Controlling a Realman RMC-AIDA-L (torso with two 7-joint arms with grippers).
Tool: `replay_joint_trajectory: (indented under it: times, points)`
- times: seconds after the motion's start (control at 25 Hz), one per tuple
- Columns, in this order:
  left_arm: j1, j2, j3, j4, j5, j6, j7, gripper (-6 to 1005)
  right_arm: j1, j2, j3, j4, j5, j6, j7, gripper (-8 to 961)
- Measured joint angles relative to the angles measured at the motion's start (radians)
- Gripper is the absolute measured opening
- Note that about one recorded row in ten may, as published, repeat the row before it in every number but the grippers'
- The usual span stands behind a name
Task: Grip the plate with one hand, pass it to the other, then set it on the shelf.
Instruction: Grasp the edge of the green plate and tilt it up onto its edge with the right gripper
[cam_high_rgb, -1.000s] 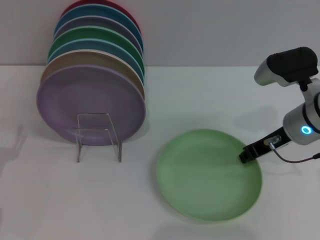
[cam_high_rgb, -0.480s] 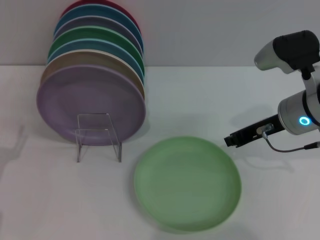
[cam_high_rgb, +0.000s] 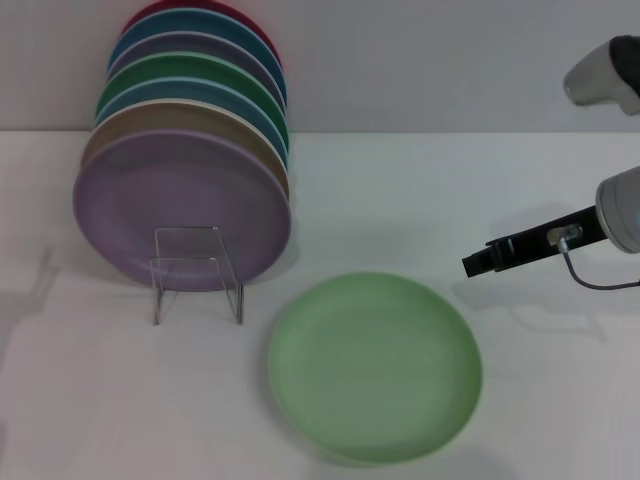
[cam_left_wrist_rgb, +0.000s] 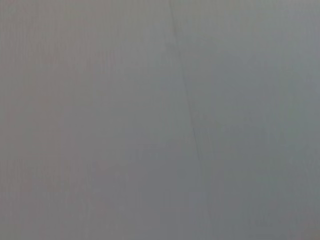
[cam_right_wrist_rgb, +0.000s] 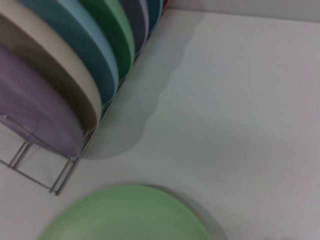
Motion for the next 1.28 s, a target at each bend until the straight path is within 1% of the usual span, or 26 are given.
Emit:
replay_joint_trajectory:
  times: [0.16,0.32,0.4,0.64,0.88,1.08,1.28]
  points:
    - [-0.005,-0.001,0.002,0.000,0.000,0.000,0.000,831,0.016,-0.003,-0.011,-0.022,-0.009,0.014,0.006,98]
    - [-0.006,-0.001,0.008,0.000,0.000,-0.003,0.000,831,0.033,-0.002,-0.019,-0.037,-0.051,0.021,0.010,131]
    - [-0.007,-0.001,0.010,0.000,0.000,-0.005,0.000,831,0.043,-0.002,-0.021,-0.053,-0.065,0.026,0.015,333]
    - [-0.006,-0.002,0.011,0.000,-0.001,-0.007,0.000,831,0.060,-0.003,-0.036,-0.079,-0.071,0.029,0.016,572]
    - [-0.006,-0.002,0.011,0.000,0.000,-0.009,0.000,831,0.090,-0.004,-0.059,-0.153,-0.075,0.016,0.017,615]
    - [-0.005,-0.001,0.011,0.000,0.000,-0.009,0.000,831,0.092,-0.005,-0.071,-0.169,-0.085,0.001,0.017,610]
    - [-0.006,-0.001,0.011,0.000,0.000,-0.009,0.000,831,0.108,-0.006,-0.079,-0.212,-0.085,-0.014,0.018,604]
